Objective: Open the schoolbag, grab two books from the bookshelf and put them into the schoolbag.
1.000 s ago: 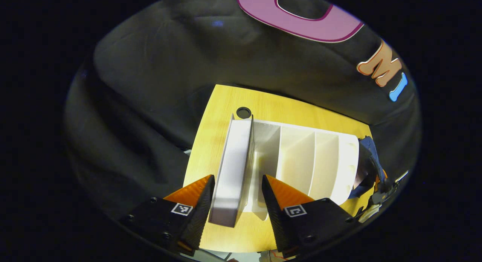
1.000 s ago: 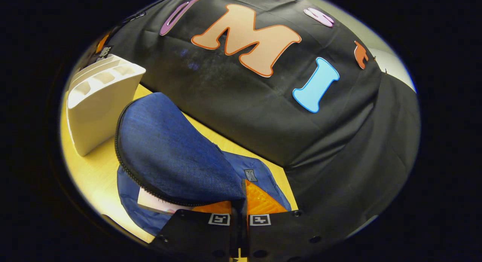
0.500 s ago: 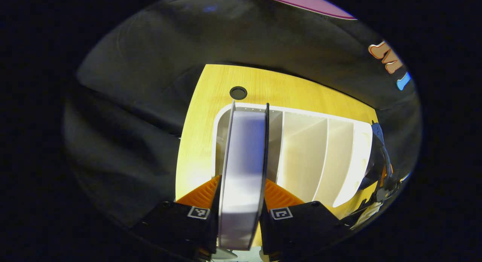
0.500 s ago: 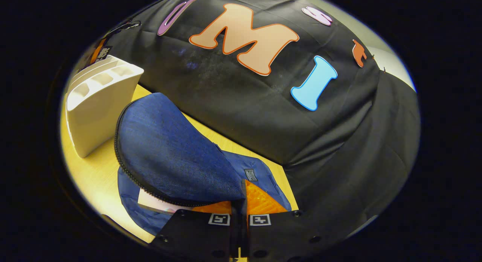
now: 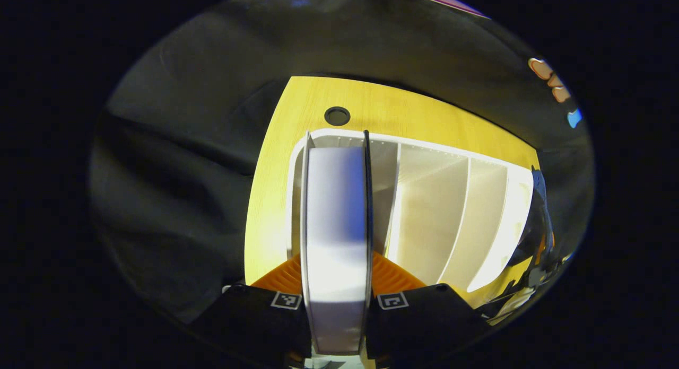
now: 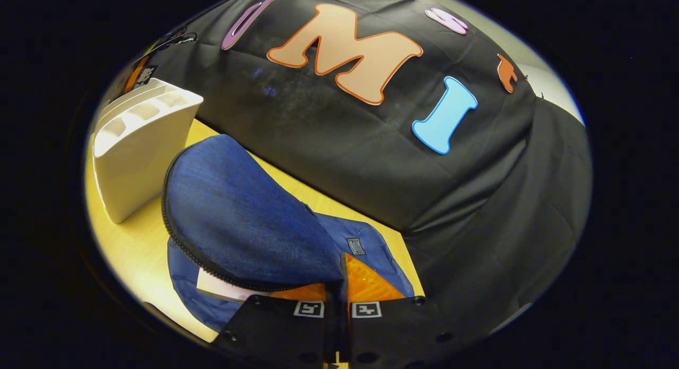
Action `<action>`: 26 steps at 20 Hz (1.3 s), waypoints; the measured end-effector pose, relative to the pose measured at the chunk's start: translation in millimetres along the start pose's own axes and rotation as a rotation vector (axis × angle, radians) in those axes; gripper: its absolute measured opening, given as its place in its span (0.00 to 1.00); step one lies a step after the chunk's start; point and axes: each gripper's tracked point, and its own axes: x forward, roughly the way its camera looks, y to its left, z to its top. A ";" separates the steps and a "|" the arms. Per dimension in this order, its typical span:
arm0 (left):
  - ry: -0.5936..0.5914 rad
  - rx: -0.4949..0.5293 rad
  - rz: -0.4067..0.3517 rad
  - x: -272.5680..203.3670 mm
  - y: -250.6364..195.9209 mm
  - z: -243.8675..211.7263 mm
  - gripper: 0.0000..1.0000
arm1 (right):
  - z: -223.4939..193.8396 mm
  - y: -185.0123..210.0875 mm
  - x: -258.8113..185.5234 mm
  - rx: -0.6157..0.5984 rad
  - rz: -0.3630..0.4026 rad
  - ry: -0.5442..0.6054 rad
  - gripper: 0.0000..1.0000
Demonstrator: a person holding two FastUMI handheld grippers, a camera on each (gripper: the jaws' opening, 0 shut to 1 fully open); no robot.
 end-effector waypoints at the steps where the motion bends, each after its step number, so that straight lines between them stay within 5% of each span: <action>1: 0.008 -0.015 0.006 -2.4 -1.1 -3.5 0.36 | -0.2 -0.5 0.2 0.001 0.002 -0.002 0.07; 5: 0.048 -0.062 0.036 -16.3 -0.6 -16.5 0.36 | -0.3 -1.6 -1.1 0.017 0.014 -0.006 0.05; 14: 0.035 0.010 0.097 -106.9 -5.7 -43.2 0.37 | 0.4 -2.7 -3.8 0.023 0.042 -0.017 0.05; 21: -0.073 0.006 0.077 -172.3 -32.5 -61.7 0.36 | 0.0 -4.6 -6.5 0.042 0.063 -0.032 0.05; 26: -0.208 -0.053 -0.039 -214.6 -75.9 -70.4 0.36 | 0.2 -7.9 -7.4 0.068 0.074 -0.038 0.05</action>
